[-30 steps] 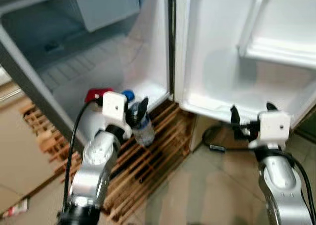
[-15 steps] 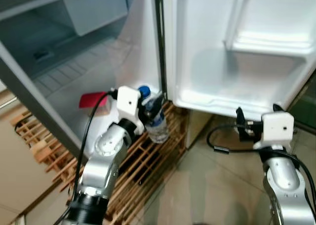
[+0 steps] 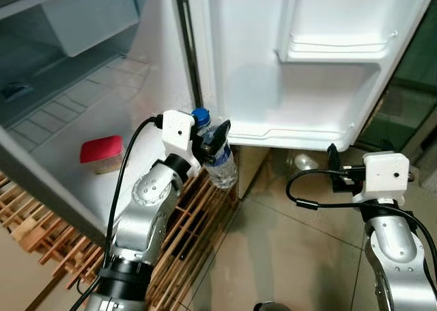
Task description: Restocking fridge
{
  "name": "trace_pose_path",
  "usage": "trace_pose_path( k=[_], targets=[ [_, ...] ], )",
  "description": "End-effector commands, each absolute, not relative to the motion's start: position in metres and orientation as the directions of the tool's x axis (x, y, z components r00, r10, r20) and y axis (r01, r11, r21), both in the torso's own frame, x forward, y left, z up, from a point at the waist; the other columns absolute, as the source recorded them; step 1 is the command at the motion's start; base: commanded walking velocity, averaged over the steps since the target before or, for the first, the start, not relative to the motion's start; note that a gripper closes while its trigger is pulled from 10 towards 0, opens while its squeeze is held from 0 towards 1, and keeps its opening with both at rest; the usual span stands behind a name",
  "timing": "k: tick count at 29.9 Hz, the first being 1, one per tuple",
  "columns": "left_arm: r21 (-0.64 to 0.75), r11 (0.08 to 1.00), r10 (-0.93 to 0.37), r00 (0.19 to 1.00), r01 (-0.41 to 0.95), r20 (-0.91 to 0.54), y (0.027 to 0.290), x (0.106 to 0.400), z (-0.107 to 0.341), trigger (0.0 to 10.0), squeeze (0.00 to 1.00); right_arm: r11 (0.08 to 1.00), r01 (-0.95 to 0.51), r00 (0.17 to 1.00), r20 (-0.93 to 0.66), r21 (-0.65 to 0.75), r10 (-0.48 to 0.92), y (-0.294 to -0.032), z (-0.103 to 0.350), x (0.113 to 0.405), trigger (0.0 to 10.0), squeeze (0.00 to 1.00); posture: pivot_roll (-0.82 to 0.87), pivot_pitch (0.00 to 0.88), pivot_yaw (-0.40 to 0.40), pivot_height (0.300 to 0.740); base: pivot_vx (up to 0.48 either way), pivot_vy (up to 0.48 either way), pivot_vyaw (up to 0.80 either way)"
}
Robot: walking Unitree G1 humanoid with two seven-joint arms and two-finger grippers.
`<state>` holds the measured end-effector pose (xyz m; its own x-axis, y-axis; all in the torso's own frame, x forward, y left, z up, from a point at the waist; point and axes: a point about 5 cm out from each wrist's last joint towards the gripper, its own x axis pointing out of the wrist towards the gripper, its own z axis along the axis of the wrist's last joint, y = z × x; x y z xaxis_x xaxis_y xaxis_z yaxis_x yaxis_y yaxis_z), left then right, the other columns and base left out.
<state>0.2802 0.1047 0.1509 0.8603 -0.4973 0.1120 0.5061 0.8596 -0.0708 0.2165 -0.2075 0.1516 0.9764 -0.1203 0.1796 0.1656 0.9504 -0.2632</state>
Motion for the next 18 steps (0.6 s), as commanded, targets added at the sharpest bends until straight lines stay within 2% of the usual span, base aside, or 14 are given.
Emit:
trace_pose_path(
  k=[1, 2, 5, 8, 10, 12, 18],
  targets=[
    [-0.056, 0.866, -0.490, 0.866, 0.497, 0.102, 0.120, 0.269, 0.156, 10.0, 0.00, 0.948, 0.202, 0.967, 0.203, -0.247, -0.154, -0.211, 0.161, 0.203, 10.0, 0.00, -0.22, 0.000, 0.078, 0.740, 0.000, 0.000, -0.80],
    [-0.046, 0.866, -0.494, 0.865, 0.499, 0.090, 0.125, 0.263, 0.154, 10.0, 0.00, 0.948, 0.204, 0.967, 0.201, -0.243, -0.156, -0.211, 0.163, 0.197, 10.0, 0.00, -0.22, 0.000, 0.078, 0.740, 0.000, 0.000, -0.80],
    [-0.040, 0.873, -0.487, 0.873, 0.487, 0.013, 0.158, 0.233, 0.138, 10.0, 0.00, 0.940, 0.193, 0.979, 0.116, -0.280, -0.166, -0.215, 0.151, 0.156, 10.0, 0.00, -0.21, 0.000, 0.067, 0.740, 0.000, 0.000, 0.00],
    [-0.023, 0.823, -0.567, 0.823, 0.568, 0.042, 0.144, 0.214, 0.138, 10.0, 0.00, 0.942, 0.141, 0.986, 0.133, -0.304, -0.104, -0.213, 0.155, 0.164, 10.0, 0.00, -0.18, 0.000, 0.052, 0.740, 0.000, 0.000, 0.00],
    [-0.026, 0.832, -0.553, 0.832, 0.554, 0.047, 0.141, 0.215, 0.139, 10.0, 0.00, 0.943, 0.141, 0.985, 0.141, -0.300, -0.102, -0.212, 0.155, 0.166, 10.0, 0.00, -0.18, 0.000, 0.052, 0.740, 0.000, 0.000, 0.00],
    [-0.036, 0.862, -0.503, 0.861, 0.506, 0.071, 0.140, 0.229, 0.149, 10.0, 0.00, 0.951, 0.144, 0.984, 0.140, -0.275, -0.108, -0.208, 0.155, 0.173, 10.0, 0.00, -0.17, 0.000, 0.047, 0.740, 0.000, 0.000, 0.00],
    [0.052, 0.832, -0.552, 0.817, 0.552, 0.167, 0.132, 0.239, 0.175, 10.0, 0.00, 0.950, 0.164, 0.978, 0.170, -0.265, -0.122, -0.206, 0.158, 0.182, 10.0, 0.00, -0.17, 0.000, 0.068, 0.740, 0.451, 0.000, 0.00]
  ],
)
